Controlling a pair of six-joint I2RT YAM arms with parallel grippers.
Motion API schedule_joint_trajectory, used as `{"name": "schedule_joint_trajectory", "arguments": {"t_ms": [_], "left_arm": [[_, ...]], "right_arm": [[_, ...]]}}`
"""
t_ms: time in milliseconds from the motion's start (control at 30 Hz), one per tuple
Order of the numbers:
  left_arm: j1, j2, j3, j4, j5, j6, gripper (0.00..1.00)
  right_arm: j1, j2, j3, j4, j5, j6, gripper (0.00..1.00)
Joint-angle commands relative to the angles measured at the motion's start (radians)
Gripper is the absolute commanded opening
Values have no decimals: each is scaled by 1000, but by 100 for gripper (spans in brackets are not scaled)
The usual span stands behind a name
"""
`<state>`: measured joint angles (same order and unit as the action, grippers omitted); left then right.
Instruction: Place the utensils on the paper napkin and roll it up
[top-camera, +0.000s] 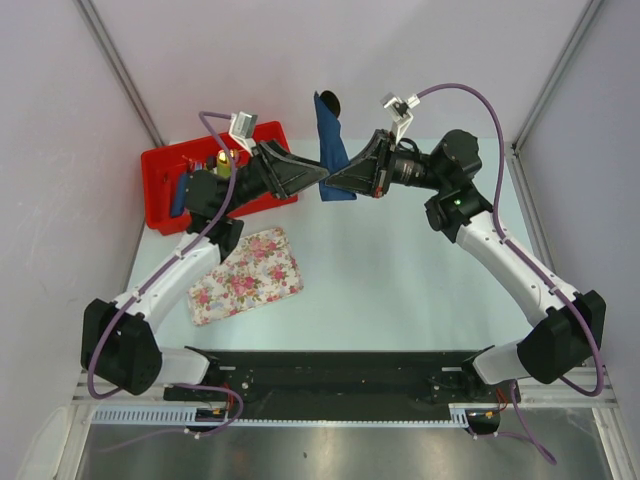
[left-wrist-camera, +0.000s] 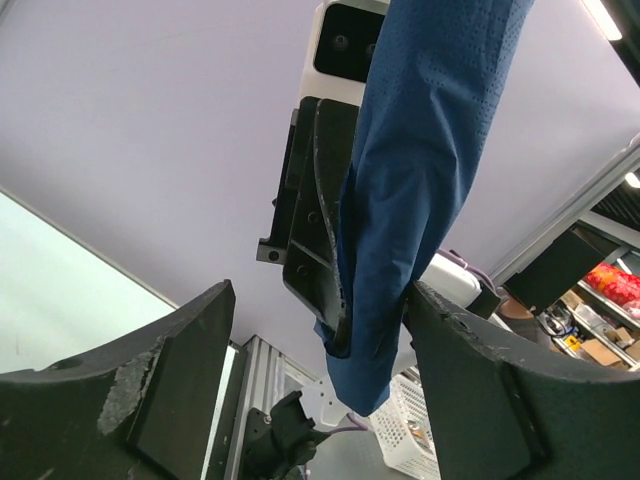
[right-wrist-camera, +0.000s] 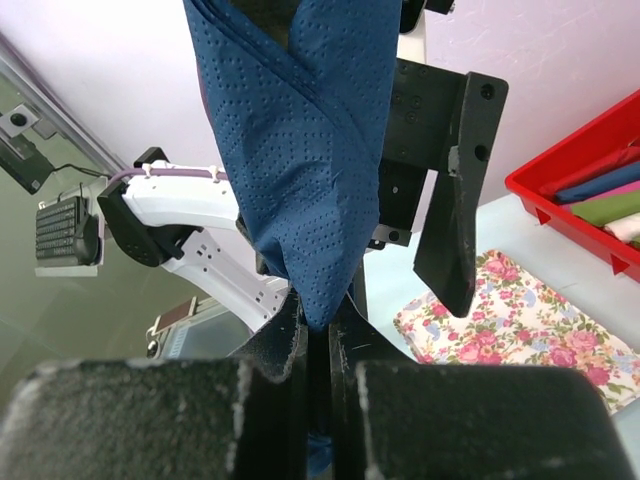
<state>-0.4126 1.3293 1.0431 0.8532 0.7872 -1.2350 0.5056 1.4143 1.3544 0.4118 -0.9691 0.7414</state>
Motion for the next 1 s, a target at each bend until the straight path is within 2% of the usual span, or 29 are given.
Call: {"name": "schedule_joint_trajectory", "arguments": {"t_ms": [0,167,300,367,500,567,600,700,833,967], "left_arm": [[-25,5,44,75,0,-27,78],[-25,5,43,122,10,-27,86],[-26,16,61,127,17,-23,88],[-28,25,75,118,14,-21,82],[-35,33,87,86,7,-4,55],[-35,33,86,75,6,-6,47],[-35,33,84,69,6,-3,40],[-35,30,80,55,7,-1,33],[-35,28,74,37,10,8,30],[-35,31,66,24,14,19,13]], "right_arm": [[-5,0,-3,36,26,12,0],[-13,3,-5,38,26,30,0],[-10,5,-6,42,18,24,0],[2,2,-3,19,17,-11,0],[5,5,-1,12,27,-28,0],[7,3,6,-13,35,-56,0],[7,2,8,-21,39,-62,0],[10,-5,9,-41,52,-88,0],[11,-8,17,-74,72,-122,0],[10,-11,28,-103,86,-151,0]]}}
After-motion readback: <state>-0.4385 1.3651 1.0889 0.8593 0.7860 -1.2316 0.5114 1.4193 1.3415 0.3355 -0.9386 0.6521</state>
